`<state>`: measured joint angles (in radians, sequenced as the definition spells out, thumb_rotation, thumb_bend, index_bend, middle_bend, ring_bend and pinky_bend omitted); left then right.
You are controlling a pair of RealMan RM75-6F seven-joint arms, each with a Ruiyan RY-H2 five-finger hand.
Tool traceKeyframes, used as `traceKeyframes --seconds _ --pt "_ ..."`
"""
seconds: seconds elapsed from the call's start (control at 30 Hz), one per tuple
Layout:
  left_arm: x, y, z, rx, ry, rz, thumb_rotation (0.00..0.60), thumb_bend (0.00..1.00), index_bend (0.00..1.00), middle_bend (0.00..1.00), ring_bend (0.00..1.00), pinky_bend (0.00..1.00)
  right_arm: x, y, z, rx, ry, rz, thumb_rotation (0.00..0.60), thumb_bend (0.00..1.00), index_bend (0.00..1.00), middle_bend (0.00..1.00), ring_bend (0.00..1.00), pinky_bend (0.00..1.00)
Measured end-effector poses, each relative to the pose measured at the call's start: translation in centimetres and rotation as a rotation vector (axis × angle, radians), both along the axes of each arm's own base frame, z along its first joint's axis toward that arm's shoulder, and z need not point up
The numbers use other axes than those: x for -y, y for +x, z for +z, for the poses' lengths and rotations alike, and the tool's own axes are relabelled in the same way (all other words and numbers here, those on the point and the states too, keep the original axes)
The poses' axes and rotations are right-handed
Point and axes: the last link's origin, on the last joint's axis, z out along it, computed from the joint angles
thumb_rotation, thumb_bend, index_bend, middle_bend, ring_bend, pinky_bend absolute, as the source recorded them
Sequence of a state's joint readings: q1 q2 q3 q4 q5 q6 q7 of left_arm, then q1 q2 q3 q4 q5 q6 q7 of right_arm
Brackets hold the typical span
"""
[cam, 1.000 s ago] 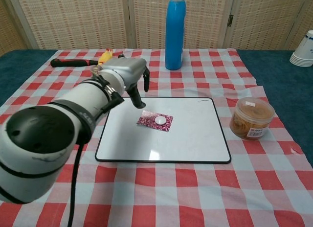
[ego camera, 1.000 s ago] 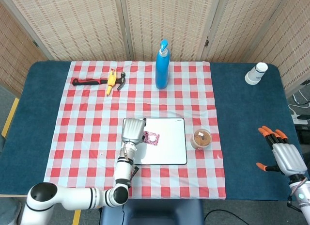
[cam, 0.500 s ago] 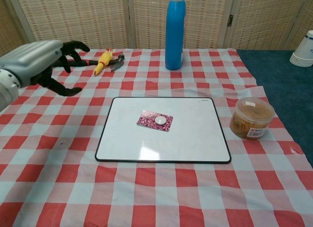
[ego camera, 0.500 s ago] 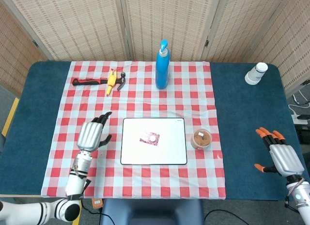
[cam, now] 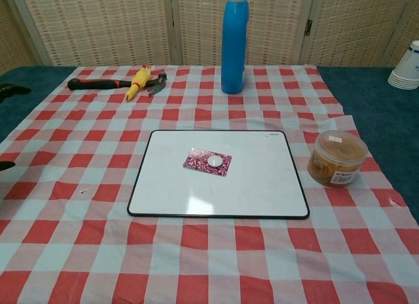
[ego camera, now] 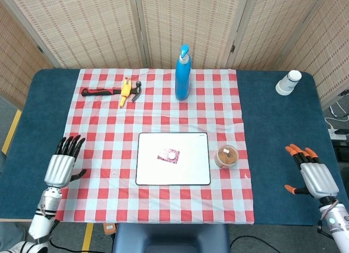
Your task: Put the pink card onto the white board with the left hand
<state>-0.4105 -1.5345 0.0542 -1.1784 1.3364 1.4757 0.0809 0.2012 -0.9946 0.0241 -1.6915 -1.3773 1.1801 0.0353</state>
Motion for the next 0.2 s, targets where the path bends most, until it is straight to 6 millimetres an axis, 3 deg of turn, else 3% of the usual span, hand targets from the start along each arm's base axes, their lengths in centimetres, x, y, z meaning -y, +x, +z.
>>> traceKeyframes --seconds 0.2 --pt "0.63 -1.02 1.05 0.025 0.003 0.032 0.600 0.18 0.00 0.00 0.00 0.02 0.18 0.02 0.03 -0.003 -0.014 -0.001 0.600 0.07 0.00 0.00 0.00 0.00"
